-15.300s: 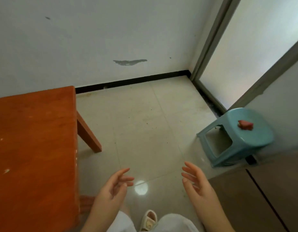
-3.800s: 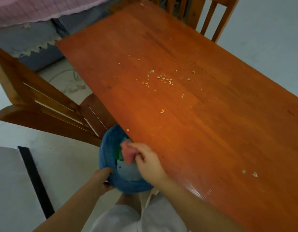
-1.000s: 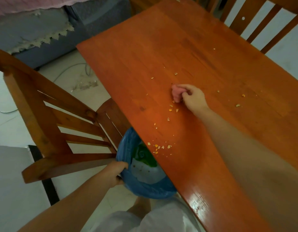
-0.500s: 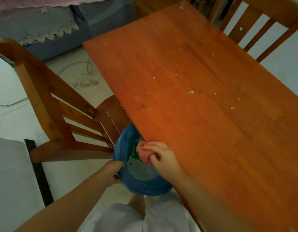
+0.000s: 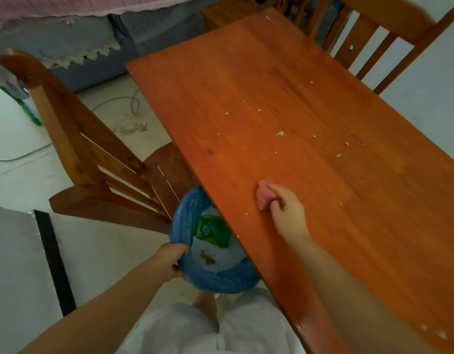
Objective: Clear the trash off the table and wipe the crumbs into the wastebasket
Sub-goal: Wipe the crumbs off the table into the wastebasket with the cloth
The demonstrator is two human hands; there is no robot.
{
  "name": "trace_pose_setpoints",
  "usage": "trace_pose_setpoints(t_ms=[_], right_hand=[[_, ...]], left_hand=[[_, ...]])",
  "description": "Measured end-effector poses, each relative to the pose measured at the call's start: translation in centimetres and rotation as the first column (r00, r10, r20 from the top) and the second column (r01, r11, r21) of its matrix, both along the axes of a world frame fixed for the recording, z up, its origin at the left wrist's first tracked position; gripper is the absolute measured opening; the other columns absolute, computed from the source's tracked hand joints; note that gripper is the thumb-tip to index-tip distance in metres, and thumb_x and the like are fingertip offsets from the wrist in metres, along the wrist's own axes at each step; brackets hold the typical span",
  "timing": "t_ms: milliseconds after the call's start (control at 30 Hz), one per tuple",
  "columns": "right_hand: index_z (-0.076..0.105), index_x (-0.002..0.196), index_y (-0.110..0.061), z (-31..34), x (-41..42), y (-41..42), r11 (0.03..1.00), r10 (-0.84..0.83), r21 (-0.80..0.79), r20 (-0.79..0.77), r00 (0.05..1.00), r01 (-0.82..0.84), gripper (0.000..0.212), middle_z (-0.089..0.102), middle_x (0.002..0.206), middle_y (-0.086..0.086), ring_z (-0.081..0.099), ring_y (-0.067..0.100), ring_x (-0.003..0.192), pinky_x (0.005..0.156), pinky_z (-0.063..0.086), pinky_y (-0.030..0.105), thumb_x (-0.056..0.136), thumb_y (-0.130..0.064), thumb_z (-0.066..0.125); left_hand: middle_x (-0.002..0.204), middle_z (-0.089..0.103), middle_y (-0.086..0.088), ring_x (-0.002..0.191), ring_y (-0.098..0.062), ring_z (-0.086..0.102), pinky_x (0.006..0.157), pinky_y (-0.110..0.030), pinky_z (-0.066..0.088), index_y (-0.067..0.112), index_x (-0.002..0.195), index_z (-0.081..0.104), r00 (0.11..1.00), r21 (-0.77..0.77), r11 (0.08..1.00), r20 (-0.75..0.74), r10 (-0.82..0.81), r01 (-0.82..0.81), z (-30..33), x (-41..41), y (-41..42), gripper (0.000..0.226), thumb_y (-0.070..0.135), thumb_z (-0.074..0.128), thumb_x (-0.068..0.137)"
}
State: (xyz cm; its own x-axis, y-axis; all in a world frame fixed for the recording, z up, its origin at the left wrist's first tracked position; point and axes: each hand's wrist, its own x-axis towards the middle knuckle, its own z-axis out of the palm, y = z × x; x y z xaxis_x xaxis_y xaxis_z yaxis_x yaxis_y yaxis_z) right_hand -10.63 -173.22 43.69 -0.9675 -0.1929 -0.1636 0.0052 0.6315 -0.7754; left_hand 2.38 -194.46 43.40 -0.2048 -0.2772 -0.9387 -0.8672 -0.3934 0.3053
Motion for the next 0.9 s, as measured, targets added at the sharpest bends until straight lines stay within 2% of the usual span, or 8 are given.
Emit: trace_pose_setpoints(t_ms=[133, 233, 367, 433, 500, 600, 767, 900], right_hand=[[0.067, 0.101, -0.003, 0.9, 6.0, -3.2, 0.954, 0.270, -0.095, -0.137, 0.953, -0.284, 0.037, 0.067, 0.109, 0.011, 0.042, -0.013, 0.107, 0.102, 0.028, 0.008, 0.074, 0.015, 0.049], [0.064, 0.112, -0.006, 1.4, 8.6, -4.1, 0.894, 0.391, -0.228, -0.024, 0.920, -0.386, 0.044, 0.060, 0.115, -0.002, 0.044, -0.008, 0.108, 0.098, 0.026, 0.001, 0.077, 0.013, 0.046], [0.057, 0.120, -0.015, 2.0, 3.7, 0.5, 0.950, -0.006, -0.311, 0.106, 0.994, 0.038, 0.046, 0.057, 0.123, 0.000, 0.051, 0.012, 0.116, 0.103, 0.034, 0.017, 0.085, 0.011, 0.043], [0.056, 0.123, -0.010, 2.3, -0.5, 5.6, 0.894, -0.315, -0.298, 0.116, 0.942, 0.335, 0.046, 0.059, 0.125, 0.009, 0.052, 0.018, 0.117, 0.108, 0.036, 0.032, 0.085, 0.012, 0.040], [0.054, 0.126, -0.011, 2.1, -3.5, 10.8, 0.822, -0.543, -0.160, 0.068, 0.837, 0.546, 0.046, 0.059, 0.127, 0.012, 0.052, 0.020, 0.117, 0.108, 0.038, 0.039, 0.086, 0.006, 0.039], [0.054, 0.126, -0.013, 0.8, -4.0, 14.1, 0.781, -0.624, 0.044, 0.004, 0.781, 0.623, 0.045, 0.057, 0.129, 0.013, 0.051, 0.027, 0.120, 0.108, 0.036, 0.040, 0.086, 0.001, 0.039], [0.059, 0.119, -0.002, -0.8, 0.9, 5.9, 0.964, -0.262, 0.027, -0.081, 0.962, 0.265, 0.042, 0.058, 0.125, 0.018, 0.051, 0.031, 0.119, 0.104, 0.029, 0.026, 0.081, 0.012, 0.046], [0.062, 0.116, -0.009, 0.0, 5.2, -2.4, 0.977, 0.191, -0.091, -0.030, 0.981, -0.193, 0.041, 0.059, 0.122, 0.003, 0.048, 0.008, 0.113, 0.104, 0.033, 0.021, 0.082, 0.008, 0.047]], left_hand=[[0.101, 0.055, -0.020, 0.089, -0.034, 0.055, 0.075, -0.047, 0.051, -0.003, 0.127, 0.045, 1.000, -0.017, 1.000, 0.008, -0.018, 0.018, 0.3, 0.2, 0.8, 0.041, -0.007, 0.042, 0.086], [0.084, 0.050, -0.016, 0.073, -0.030, 0.051, 0.079, -0.047, 0.049, -0.005, 0.130, 0.043, 1.000, -0.020, 1.000, 0.008, -0.008, 0.008, 0.5, 0.1, 1.6, 0.043, -0.008, 0.041, 0.087], [0.096, 0.054, -0.021, 0.090, -0.037, 0.052, 0.078, -0.048, 0.049, -0.006, 0.129, 0.044, 0.999, -0.028, 0.999, 0.016, -0.034, 0.034, 0.6, 0.1, 2.4, 0.043, -0.009, 0.040, 0.086], [0.095, 0.054, -0.021, 0.084, -0.035, 0.054, 0.067, -0.047, 0.050, -0.006, 0.124, 0.046, 0.999, -0.021, 0.999, 0.015, -0.028, 0.029, 0.6, 0.1, 2.5, 0.040, -0.010, 0.039, 0.085], [0.087, 0.052, -0.019, 0.075, -0.032, 0.052, 0.060, -0.043, 0.049, -0.003, 0.117, 0.047, 1.000, -0.023, 1.000, 0.018, -0.012, 0.012, 0.6, 0.1, 2.6, 0.034, -0.010, 0.039, 0.085], [0.086, 0.052, -0.018, 0.074, -0.030, 0.052, 0.060, -0.042, 0.049, -0.003, 0.121, 0.047, 1.000, -0.030, 1.000, 0.016, 0.008, -0.008, 0.5, 0.1, 2.5, 0.037, -0.009, 0.040, 0.085], [0.087, 0.052, -0.018, 0.082, -0.032, 0.054, 0.075, -0.048, 0.051, -0.005, 0.129, 0.044, 1.000, -0.050, 0.999, 0.014, 0.011, -0.011, 0.6, -0.2, 2.0, 0.043, -0.009, 0.041, 0.086], [0.099, 0.054, -0.019, 0.099, -0.035, 0.051, 0.081, -0.045, 0.048, -0.004, 0.131, 0.042, 0.999, -0.053, 0.998, 0.015, 0.030, -0.029, 0.4, -1.0, 1.2, 0.045, -0.008, 0.042, 0.086]])
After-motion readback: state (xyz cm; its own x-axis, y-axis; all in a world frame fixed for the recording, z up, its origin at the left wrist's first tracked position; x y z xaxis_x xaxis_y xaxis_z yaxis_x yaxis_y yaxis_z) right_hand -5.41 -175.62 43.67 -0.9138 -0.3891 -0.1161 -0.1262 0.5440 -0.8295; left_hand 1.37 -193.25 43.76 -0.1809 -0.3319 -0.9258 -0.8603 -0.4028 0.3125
